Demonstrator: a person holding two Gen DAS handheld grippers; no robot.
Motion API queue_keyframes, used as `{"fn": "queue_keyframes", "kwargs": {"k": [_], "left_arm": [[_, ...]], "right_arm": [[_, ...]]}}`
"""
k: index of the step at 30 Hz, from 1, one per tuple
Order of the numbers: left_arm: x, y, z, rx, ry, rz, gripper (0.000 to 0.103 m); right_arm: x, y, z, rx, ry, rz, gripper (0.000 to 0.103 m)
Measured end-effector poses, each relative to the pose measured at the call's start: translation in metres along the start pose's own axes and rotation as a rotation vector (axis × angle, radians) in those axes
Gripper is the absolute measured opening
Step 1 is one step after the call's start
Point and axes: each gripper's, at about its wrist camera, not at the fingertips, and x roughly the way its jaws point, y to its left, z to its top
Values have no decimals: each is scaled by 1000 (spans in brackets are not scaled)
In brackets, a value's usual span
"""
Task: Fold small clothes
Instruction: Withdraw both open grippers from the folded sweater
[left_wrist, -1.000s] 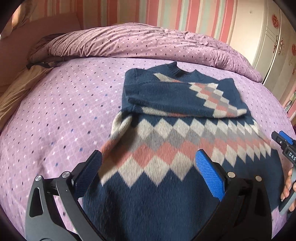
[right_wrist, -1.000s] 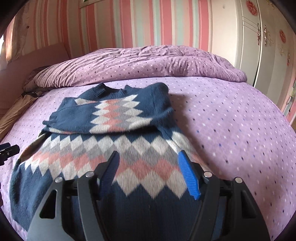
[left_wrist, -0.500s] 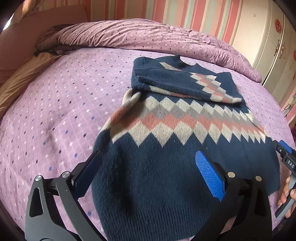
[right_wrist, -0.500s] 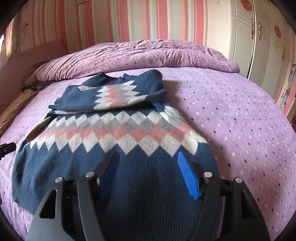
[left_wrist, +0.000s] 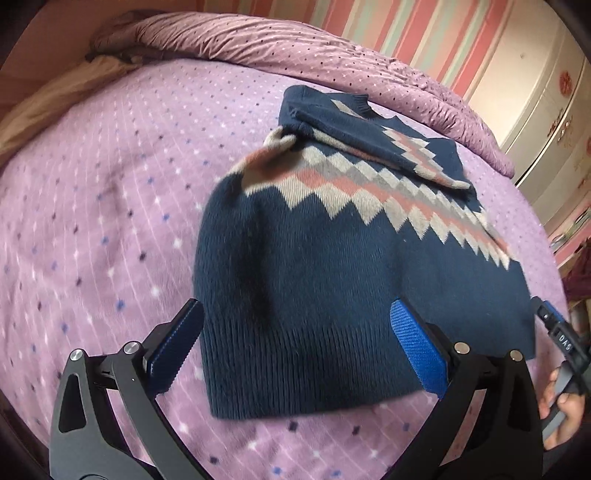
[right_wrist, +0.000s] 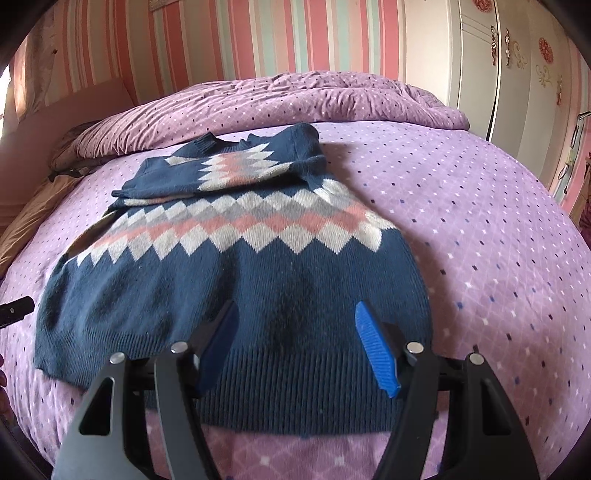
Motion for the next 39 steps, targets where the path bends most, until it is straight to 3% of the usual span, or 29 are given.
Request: {"fn": "queue_keyframes", "kwargs": {"k": [3,5,18,29,34,39], "left_arm": [[-5,6,-9,-25,2,-8,100],[-8,11,-15,-41,-2,-10,100],[-4,42,-45,-138,43,-39,100],[1,42,-69,-211,52,-126,99],[7,45,-74,-213,42,-159,74],[8,47,-74,-221,37,-152,73]], "right_arm": [[-10,0,-5,-1,-3,0,68],[-18,-3,-8,5,-12,-7,78],[-43,-12,-17,25,-31,-23,79],[-49,-12,-23,-1,-27,-33,79],[-49,-16,-27,-15,-17,-45,78],[-45,-20,-27,-2,-8,-42,79]]}}
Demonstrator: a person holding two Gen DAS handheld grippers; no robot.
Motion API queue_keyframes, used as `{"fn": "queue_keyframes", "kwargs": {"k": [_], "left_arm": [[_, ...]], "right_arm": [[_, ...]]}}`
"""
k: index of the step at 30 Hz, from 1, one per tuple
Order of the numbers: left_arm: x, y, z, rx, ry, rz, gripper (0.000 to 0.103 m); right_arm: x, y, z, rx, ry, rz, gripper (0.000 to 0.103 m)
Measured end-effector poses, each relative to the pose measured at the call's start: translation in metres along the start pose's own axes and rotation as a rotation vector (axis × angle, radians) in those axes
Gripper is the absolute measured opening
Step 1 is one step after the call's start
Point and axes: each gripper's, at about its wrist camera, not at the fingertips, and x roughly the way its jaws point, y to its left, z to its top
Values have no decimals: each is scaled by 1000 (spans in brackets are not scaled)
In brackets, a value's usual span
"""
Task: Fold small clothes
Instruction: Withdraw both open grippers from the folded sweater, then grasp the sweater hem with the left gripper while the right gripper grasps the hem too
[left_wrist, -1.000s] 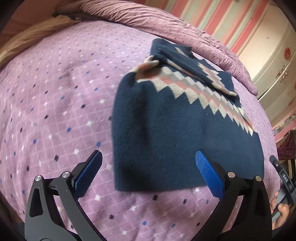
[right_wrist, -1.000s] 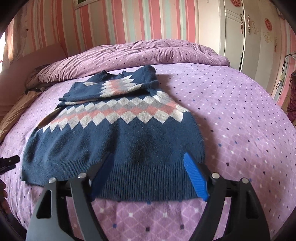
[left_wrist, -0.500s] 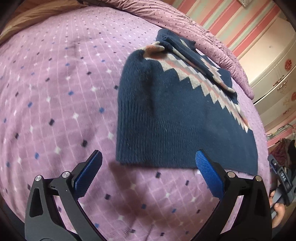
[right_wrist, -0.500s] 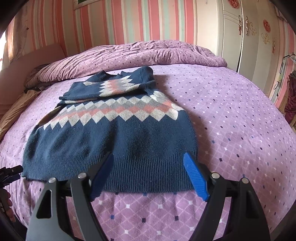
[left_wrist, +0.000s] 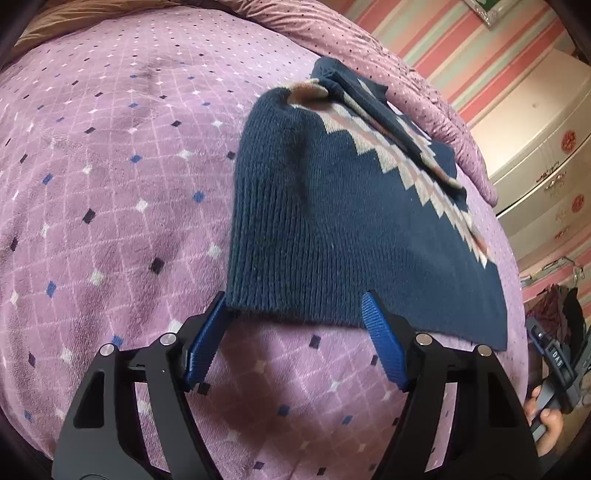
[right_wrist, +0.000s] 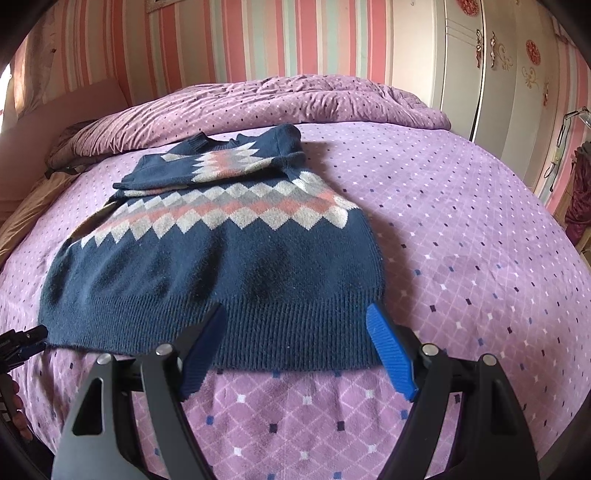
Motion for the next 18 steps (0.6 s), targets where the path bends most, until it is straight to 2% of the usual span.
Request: {"fn": "queue_keyframes", "kwargs": {"k": [3,5,6,7,8,18], "left_arm": [[1,1,5,-26,-9,-19,72],[3,0,10,-28,-10,-28,63],[5,-3,12,-19,-4,-20,49],[8,-4,13,-11,11,-16,27],[14,-5,14,-11,35,-25,17],[15,-15,15,54,43,41,14]], "right_arm": [[1,0,0,-12,1,-1,78],[2,0,-1,-14,1,-2,78],[3,0,-1,-11,3,-3,78],[3,0,-1,-6,6,-3,79],[5,-1,-1,-2,8,-5,79],[11,-28,-17,43,52,-36,79]]}}
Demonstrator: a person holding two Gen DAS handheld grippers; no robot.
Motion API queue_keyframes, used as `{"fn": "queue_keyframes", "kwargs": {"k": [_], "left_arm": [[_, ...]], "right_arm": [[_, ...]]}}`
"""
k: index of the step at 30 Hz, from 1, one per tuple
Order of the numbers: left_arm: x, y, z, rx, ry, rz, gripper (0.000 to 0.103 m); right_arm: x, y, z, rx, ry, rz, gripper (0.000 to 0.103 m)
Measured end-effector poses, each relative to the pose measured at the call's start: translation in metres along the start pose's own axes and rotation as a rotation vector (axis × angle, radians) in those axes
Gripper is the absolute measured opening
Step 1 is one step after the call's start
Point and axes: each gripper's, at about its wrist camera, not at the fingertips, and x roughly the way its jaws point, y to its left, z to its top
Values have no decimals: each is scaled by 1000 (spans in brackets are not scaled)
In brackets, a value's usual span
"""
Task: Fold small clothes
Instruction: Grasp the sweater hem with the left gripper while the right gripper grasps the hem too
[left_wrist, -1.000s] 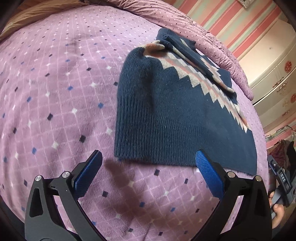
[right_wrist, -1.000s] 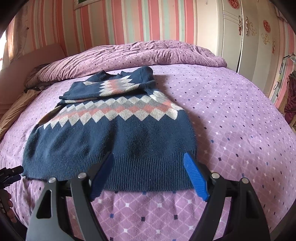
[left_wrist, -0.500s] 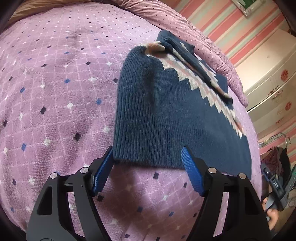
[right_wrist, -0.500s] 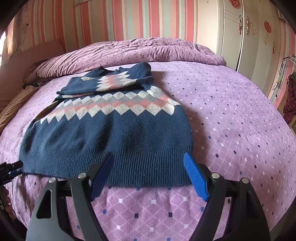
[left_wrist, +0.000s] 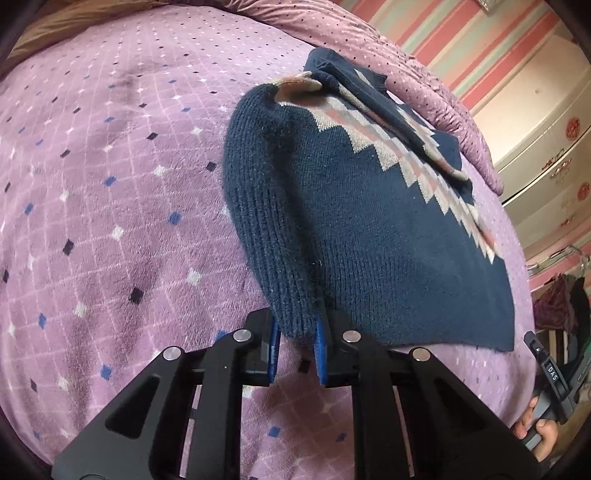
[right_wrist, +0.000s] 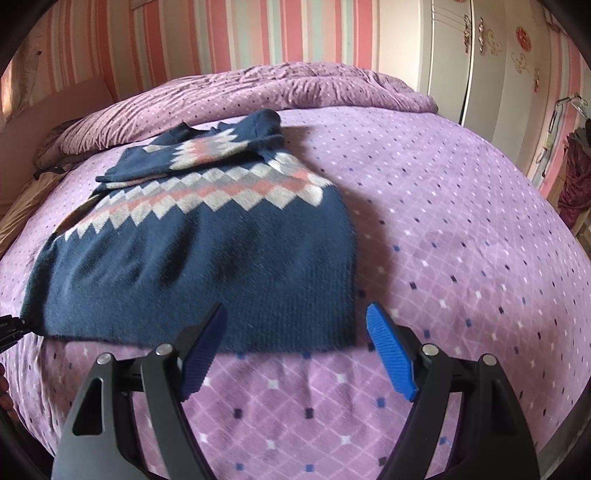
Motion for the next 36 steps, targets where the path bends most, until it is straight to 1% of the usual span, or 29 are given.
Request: {"fn": "queue_keyframes", "kwargs": {"k": [5,14,15,16,17,18,19,20,21,22,24,28,36], "left_arm": [[0,-2,1,21,3,9,13],[-2,-3,4,30,8,13,13],[-2,-4,4,31,9,15,13],[-2,-4,4,31,10,16,13],[-2,-5,4,33,11,18,13],[-2,-5,4,33,11,19,13],[-2,-5,4,32,11,19,13],[-2,-5,4,31,12,19,13],[-2,-5,4,30,12,18,13],[-2,-5,4,29,12,19,13],[0,-6,4,29,13,22,13],[2,-7,4,31,12,26,13],[3,-9,7,54,12,40,14]], "right_arm": [[9,-13,-11,48,42,3,79],[34,-23,-16,169,106,62,79],[37,-24,-17,188,117,70,76],[39,-25,-17,198,125,76,65],[42,-25,-18,206,139,81,58],[46,-25,-18,213,154,84,48],[48,-24,-19,219,160,81,46],[49,-24,-19,222,162,76,46],[50,-24,-19,227,165,76,42],[51,-25,-19,233,166,81,29],[52,-25,-19,234,170,89,17],[52,-22,-17,227,171,91,12],[47,-20,-14,177,143,75,8]]}}
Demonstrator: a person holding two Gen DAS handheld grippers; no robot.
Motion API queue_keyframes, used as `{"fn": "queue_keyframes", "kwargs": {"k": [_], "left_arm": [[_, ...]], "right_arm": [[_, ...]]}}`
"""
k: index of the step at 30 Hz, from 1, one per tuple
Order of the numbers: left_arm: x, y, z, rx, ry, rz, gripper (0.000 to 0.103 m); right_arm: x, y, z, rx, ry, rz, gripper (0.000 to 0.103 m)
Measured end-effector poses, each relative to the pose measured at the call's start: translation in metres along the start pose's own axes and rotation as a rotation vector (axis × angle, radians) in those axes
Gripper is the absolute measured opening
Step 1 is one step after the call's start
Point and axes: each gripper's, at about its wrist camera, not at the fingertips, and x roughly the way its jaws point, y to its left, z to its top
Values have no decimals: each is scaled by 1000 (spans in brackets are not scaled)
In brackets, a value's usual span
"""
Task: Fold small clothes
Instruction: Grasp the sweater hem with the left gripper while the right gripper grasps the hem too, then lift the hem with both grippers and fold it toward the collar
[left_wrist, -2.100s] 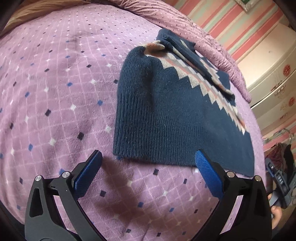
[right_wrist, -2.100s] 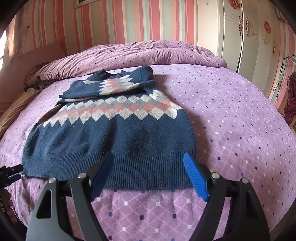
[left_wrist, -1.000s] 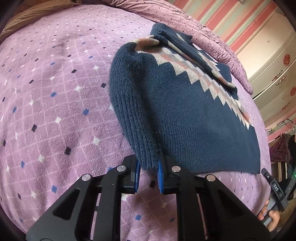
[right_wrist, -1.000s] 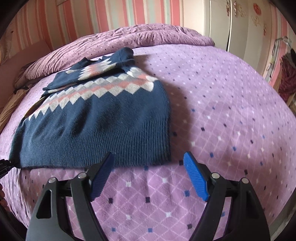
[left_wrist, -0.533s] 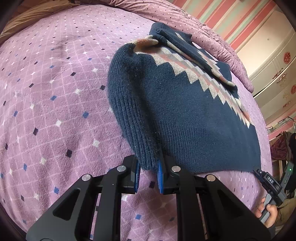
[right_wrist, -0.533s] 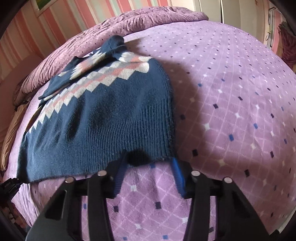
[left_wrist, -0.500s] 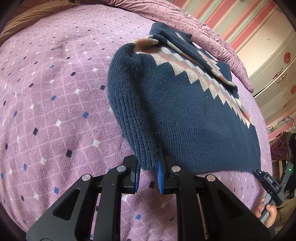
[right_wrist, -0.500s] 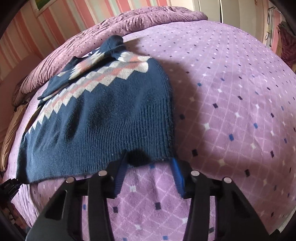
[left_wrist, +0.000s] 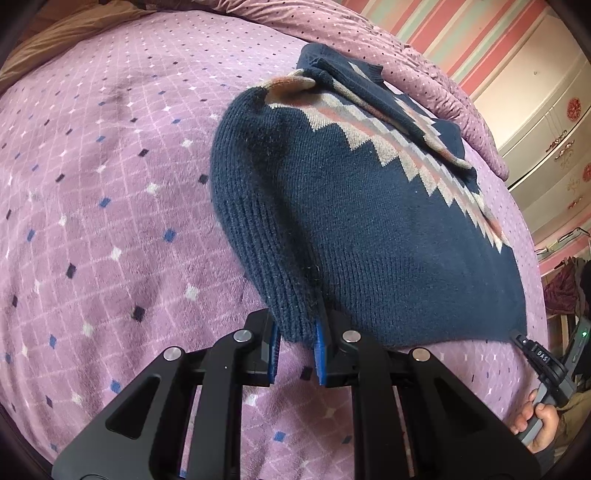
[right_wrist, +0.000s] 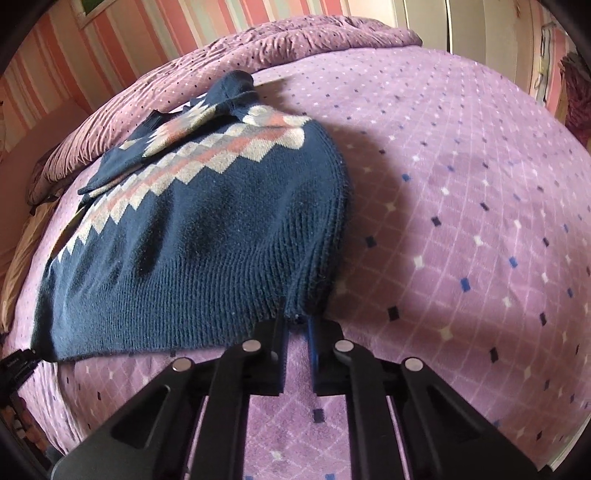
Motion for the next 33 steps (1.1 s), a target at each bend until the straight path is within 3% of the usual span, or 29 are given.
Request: {"fn": "queue_keyframes", "kwargs": {"k": [11,18,27,33], "left_arm": [[-4,-8,16,43,-43,0,9],[-11,-10,29,53,-74,-38,9],[-15,-27,72,94,-142,-30,9],[-8,-41,120,132,-197,-26,9]], "right_arm": [[-6,11,13,-94,-15,-15,6],[-21,19,26,-131,-95,-7,6],[-21,44,70,-191,-161,10,6],[-10,66,113,-231,-208,14,6]]}}
